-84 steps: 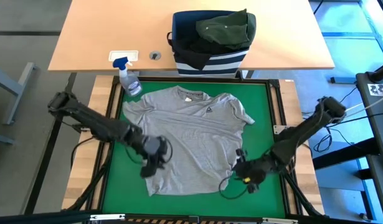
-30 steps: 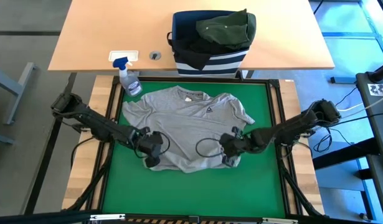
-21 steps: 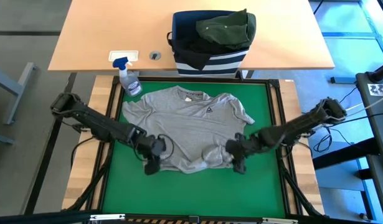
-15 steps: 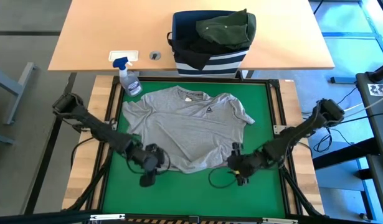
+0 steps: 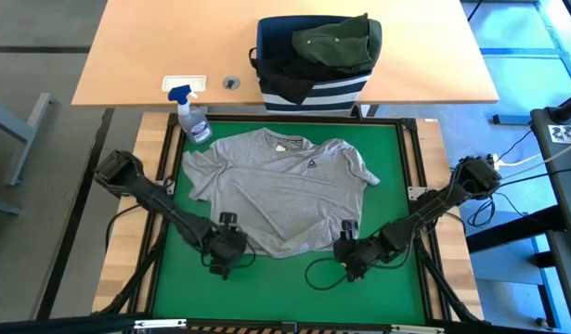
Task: Fold Laundry from Bin
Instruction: Fold the gray shirt
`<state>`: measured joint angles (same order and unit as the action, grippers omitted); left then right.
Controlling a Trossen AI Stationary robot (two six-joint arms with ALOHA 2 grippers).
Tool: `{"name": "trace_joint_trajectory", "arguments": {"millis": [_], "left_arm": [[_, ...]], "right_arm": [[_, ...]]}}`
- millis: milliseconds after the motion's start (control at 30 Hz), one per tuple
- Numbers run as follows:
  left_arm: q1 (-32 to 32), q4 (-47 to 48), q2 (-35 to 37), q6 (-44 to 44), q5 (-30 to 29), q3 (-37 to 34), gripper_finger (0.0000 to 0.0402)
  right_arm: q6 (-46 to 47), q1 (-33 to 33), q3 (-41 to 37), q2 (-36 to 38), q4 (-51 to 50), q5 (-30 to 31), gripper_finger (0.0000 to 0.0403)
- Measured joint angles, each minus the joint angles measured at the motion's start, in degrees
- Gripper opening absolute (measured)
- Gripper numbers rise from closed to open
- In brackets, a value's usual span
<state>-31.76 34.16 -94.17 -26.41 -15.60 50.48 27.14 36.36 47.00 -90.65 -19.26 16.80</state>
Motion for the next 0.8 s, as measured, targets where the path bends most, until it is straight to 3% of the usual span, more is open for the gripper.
{"name": "trace_joint_trajectory", "arguments": {"millis": [167, 333, 800], "left_arm": [[2.2, 1.9, 0.0, 0.1, 1.3, -0.1, 0.0144], [3.3, -0.9, 0.2, 1.1, 7.6, -2.5, 0.0117], [3.0, -0.3, 2.7, 1.6, 9.8, -2.9, 0.003]], "right_arm": [[2.9, 0.0, 0.0, 0.0, 0.0, -0.9, 0.0237], [3.3, 0.0, 0.0, 0.0, 0.0, -0.9, 0.0237], [3.2, 0.0, 0.3, 0.0, -0.3, -0.9, 0.0237]]}}
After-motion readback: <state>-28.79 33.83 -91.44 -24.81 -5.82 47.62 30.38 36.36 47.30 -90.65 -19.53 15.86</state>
